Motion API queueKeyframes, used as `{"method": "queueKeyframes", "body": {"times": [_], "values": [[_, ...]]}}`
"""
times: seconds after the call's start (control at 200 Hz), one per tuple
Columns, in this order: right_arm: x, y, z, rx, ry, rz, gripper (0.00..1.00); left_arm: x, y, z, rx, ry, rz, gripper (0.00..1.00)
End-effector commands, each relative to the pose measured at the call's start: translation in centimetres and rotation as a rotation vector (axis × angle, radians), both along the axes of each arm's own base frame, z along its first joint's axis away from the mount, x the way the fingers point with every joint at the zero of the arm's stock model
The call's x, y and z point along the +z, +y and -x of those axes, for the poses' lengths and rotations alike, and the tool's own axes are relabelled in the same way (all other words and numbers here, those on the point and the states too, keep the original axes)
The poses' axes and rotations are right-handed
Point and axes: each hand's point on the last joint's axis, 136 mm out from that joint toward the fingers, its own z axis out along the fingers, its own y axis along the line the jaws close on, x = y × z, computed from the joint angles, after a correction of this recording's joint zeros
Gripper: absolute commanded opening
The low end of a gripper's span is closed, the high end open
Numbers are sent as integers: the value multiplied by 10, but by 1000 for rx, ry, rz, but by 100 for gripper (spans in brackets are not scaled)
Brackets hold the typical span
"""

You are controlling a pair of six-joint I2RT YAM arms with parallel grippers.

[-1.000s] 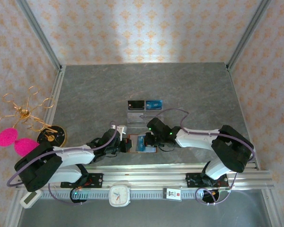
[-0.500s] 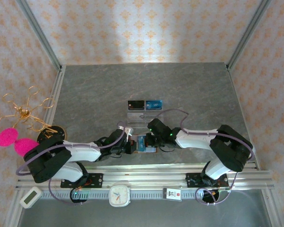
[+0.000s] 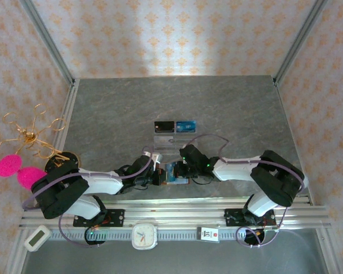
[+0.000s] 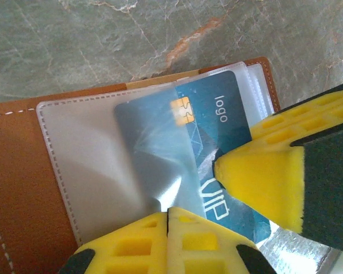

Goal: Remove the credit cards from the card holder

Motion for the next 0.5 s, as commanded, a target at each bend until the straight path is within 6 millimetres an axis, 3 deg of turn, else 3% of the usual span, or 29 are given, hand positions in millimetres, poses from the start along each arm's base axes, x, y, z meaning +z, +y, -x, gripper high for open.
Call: {"method": "queueKeyframes", "body": {"times": [0.0, 0.155, 0.245, 0.325, 0.405, 0.491], "values": [[5, -20, 0, -28, -50, 79, 0, -14, 13, 9, 9, 43, -70, 0], [20, -49, -3, -103, -107, 143, 0, -7, 14, 4, 26, 20, -57, 0], [48, -52, -10, -114, -192, 111, 0, 9, 11, -3, 37, -14, -22, 0], [80, -49, -23, -94, -301, 99, 0, 43, 7, -15, 71, -93, 51, 21], [132, -46, -43, -85, -448, 72, 0, 82, 10, -27, 117, -189, 102, 44], [179, -39, -65, -38, -584, 48, 0, 112, 23, -35, 166, -267, 102, 63]]}}
